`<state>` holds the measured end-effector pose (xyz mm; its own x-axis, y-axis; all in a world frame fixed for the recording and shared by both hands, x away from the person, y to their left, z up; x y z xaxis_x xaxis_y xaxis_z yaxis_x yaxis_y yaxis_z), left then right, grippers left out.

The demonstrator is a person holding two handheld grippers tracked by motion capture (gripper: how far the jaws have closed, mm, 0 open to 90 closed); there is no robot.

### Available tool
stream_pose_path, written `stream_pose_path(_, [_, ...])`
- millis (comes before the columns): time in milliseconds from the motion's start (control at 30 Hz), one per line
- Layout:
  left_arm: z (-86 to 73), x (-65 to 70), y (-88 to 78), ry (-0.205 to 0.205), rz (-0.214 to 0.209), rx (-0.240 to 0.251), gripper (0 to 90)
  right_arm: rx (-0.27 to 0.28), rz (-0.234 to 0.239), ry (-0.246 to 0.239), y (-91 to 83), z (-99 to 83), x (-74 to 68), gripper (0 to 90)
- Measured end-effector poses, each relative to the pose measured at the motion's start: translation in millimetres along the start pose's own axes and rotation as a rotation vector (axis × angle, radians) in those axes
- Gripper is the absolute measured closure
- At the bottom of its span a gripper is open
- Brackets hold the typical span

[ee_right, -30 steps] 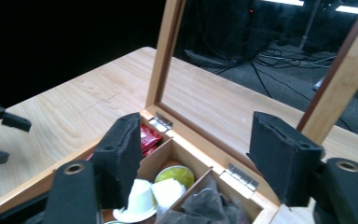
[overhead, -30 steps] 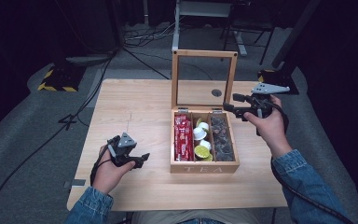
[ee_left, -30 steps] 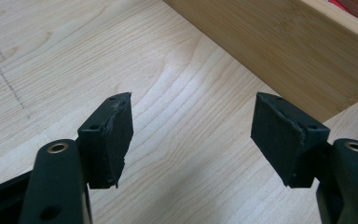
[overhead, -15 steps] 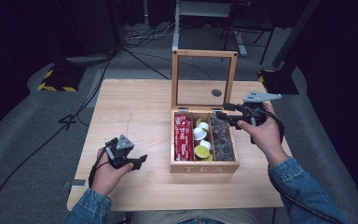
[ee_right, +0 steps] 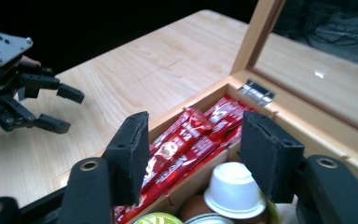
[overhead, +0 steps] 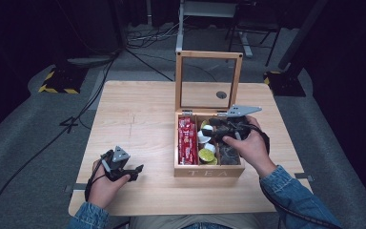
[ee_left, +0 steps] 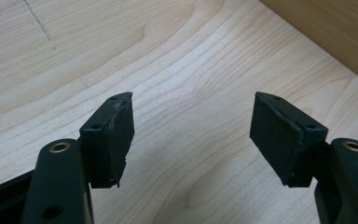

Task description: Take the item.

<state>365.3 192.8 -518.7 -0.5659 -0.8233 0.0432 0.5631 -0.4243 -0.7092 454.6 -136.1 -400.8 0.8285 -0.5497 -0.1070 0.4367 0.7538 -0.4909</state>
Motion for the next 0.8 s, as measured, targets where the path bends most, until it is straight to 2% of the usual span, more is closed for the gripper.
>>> stream_pose_path(100, [-1.7,-1.4,4.2,0.02,0.013,-0.016,30.7,-0.027,0.01,-0.002,8.9,-4.5,-6.4,43.2])
stream_pose_path(233, [-1.8,-1.0,6.8,0.012,0.008,-0.007,30.5,-0.053,0.017,-0.008,17.1,-8.5,-11.9,42.9])
stream_pose_path(267, [-3.1,-1.8,9.6,0.017,0.011,-0.012,30.5,-0.074,0.017,-0.014,22.8,-11.2,-15.0,42.6])
stream_pose_path(400, [-5.7,-2.8,14.3,0.013,0.004,-0.021,30.4,-0.101,0.02,-0.016,31.1,-13.9,-19.4,42.5])
stream_pose_path(800, [-8.0,-6.3,19.3,0.019,0.007,0.002,28.3,-0.182,0.015,-0.041,55.6,-20.0,-29.7,41.7])
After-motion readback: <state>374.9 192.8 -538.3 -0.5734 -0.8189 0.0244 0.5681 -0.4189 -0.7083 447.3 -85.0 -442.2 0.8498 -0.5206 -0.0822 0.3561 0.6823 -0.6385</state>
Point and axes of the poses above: each handheld gripper's, and its own axes: y roughly forward along the jaws, z roughly out of its top, x roughly to its right, the point moved 5 cm from there along y, roughly forward along the jaws
